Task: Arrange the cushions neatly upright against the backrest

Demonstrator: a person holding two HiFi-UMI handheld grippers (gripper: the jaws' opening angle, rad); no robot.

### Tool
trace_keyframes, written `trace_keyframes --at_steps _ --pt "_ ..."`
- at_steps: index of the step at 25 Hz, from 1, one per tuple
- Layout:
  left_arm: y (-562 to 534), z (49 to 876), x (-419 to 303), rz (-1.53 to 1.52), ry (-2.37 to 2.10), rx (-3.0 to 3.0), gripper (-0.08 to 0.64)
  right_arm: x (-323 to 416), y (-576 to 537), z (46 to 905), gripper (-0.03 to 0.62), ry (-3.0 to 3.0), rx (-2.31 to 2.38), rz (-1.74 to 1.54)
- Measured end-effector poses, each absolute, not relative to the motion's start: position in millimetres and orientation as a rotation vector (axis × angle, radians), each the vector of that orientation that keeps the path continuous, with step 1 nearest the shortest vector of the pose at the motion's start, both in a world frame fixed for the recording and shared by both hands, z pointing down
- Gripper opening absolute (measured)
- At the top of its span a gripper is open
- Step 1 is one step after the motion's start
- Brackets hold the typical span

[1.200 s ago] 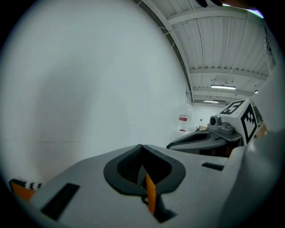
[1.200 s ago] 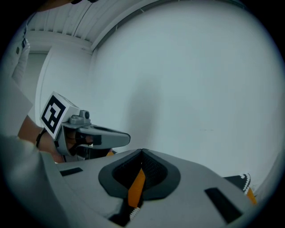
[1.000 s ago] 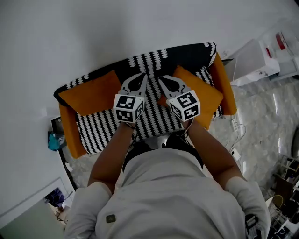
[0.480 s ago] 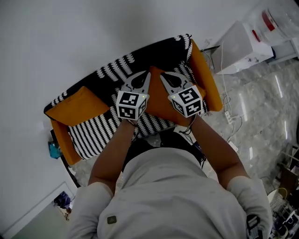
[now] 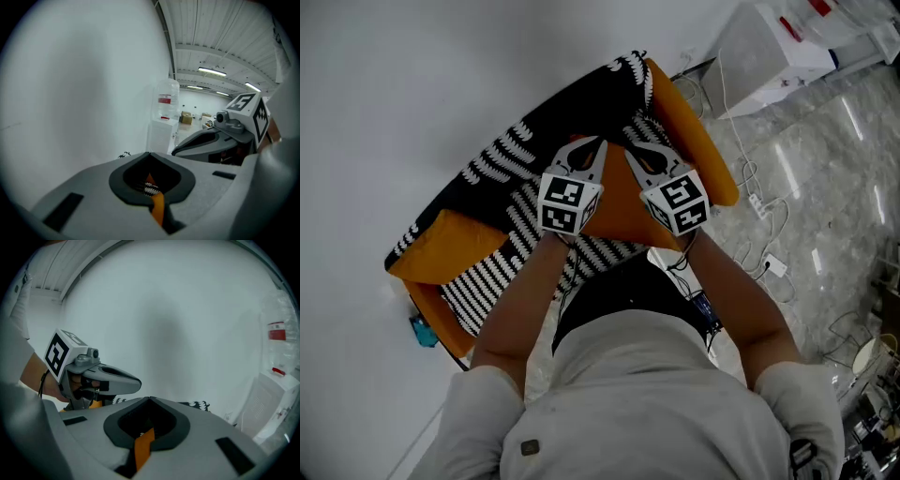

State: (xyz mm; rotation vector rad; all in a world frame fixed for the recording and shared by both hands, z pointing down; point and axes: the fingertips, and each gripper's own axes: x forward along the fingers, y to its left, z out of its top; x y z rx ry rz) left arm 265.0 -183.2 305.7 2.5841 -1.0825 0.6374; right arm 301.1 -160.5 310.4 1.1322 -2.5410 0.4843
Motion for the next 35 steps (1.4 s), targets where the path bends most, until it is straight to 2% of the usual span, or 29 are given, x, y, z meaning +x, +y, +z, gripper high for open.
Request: trace_keyframes --at_steps 10,18,23,25,35 --pt "-217.4 385.1 287.1 0.848 -0.827 2.662 0.011 333.0 -200.5 377.4 0.026 -2.409 1.111 0.435" --pt "-223.4 490.5 287.0 1.115 -0.550 2.651 0.012 366.2 -209.0 474.6 0.032 -2.257 1.028 0.497" --pt "-212.1 558.9 294.5 1.283 -0.314 2.606 0.018 368.6 -201.8 535.8 0.092 -2.198 0.879 0.531" --pt "-206.8 584.3 297.2 1.347 -0.218 2.592 0.056 370.8 -200.5 557.9 0.120 -2.177 0.825 0.533" --pt "-212.0 683.9 304.7 1.601 0.126 2.516 0.159 387.8 -198.6 660.9 0.221 -2.096 0.561 0.577"
